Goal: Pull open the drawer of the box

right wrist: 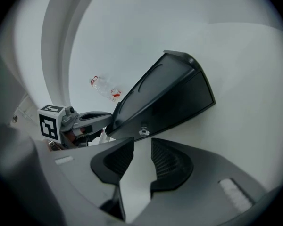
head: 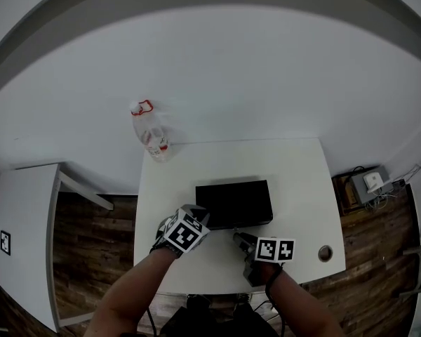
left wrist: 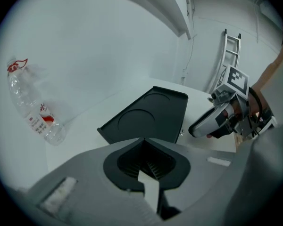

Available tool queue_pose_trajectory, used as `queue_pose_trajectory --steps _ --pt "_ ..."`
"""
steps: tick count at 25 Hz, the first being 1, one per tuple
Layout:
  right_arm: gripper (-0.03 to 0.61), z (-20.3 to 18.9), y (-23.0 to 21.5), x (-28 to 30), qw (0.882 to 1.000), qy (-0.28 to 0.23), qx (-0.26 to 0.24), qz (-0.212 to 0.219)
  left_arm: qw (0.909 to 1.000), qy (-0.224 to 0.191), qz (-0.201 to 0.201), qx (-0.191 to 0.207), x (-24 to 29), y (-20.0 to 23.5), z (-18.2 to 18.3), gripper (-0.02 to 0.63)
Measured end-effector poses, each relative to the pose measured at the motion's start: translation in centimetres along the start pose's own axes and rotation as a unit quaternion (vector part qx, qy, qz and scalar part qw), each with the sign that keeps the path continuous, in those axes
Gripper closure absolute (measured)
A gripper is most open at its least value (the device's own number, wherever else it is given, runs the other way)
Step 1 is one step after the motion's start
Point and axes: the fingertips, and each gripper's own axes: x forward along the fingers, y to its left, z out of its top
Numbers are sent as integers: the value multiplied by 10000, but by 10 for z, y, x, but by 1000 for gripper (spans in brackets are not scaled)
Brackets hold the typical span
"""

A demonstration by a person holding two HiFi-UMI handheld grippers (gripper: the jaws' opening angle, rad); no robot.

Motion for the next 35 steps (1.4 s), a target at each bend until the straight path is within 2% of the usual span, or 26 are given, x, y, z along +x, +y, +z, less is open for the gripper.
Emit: queue_pose_trajectory --steps 4,8,14,18,35 --pt "457 3 -3 9 9999 3 87 -69 9996 123 25 257 4 0 -3 607" --pt "454 6 -6 16 9997 12 188 -126 9995 138 -45 263 5 -1 -4 607" --pt "459 10 -8 24 9988 -26 486 -115 9993 258 -176 189 7 -1 -3 609" --pt "506 10 -5 26 9986 -45 527 -34 9992 265 -243 164 8 -1 -3 611" --pt "508 4 -3 22 9987 -8 517 -24 9979 303 -561 -140 5 -3 1 611"
